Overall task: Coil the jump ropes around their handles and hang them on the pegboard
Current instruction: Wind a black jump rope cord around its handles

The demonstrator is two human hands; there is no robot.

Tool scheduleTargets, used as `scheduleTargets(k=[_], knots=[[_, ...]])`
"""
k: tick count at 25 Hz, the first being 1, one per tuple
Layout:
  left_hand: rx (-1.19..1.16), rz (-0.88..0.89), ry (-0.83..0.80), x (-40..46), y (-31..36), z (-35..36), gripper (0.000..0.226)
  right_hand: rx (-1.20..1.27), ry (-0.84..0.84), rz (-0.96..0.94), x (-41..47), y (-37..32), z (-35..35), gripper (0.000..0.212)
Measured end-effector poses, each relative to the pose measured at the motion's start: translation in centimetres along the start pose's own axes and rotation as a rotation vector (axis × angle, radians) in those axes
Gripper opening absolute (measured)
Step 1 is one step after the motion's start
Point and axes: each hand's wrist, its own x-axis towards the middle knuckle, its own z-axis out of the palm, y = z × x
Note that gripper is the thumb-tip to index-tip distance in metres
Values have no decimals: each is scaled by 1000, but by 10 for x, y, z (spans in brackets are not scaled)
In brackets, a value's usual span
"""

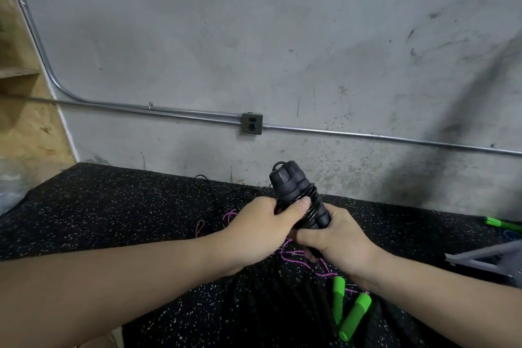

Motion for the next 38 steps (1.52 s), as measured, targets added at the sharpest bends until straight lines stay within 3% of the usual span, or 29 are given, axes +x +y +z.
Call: scheduleTargets(k=[4, 6, 8, 11, 13, 16, 18, 21, 24, 27, 29, 31, 34, 36, 38], knots=[[57, 158, 39, 4, -3, -7, 45, -169, 45, -235, -4, -2, 5, 25], [54, 247, 4, 5, 3, -17, 43, -244, 28, -255, -9, -18, 0, 26], [-55, 231, -47, 4, 8, -27, 44, -128, -167, -114, -17, -40, -8, 23], [-313, 146, -205, -4, 10, -29, 42, 257, -515, 287, -27, -56, -18, 39], [-261, 206, -218, -8, 9, -24, 42, 188, -565, 299, -29, -56, -20, 29], [-62, 220, -40, -4, 11, -25, 60, -99, -394, 86, -28, -61, -20, 10], [56, 209, 61, -4, 13, -31, 71, -217, -259, -33, -26, -63, -21, 19], [20, 258, 207, -6, 19, -33, 66, -343, -62, -156, -23, -65, -21, 34], [-48, 315, 202, -10, 25, -27, 60, -484, 81, -264, -21, -66, -18, 22], [-37, 258, 197, -15, 29, -15, 67, -780, 157, -368, -22, -58, -16, 16], [-30, 197, 237, -14, 26, -7, 67, -1028, 149, -344, -25, -53, -11, 18], [-56, 181, 206, -13, 19, -5, 71, -1120, 112, -345, -25, -47, -9, 31], [-158, 281, 58, -11, 10, -12, 53, -887, -41, -331, -28, -48, -15, 58], [-189, 366, -67, -13, 11, -21, 36, -487, -252, -202, -26, -50, -23, 48], [-206, 422, -117, -12, 9, -25, 43, -49, -478, 3, -27, -50, -25, 29]])
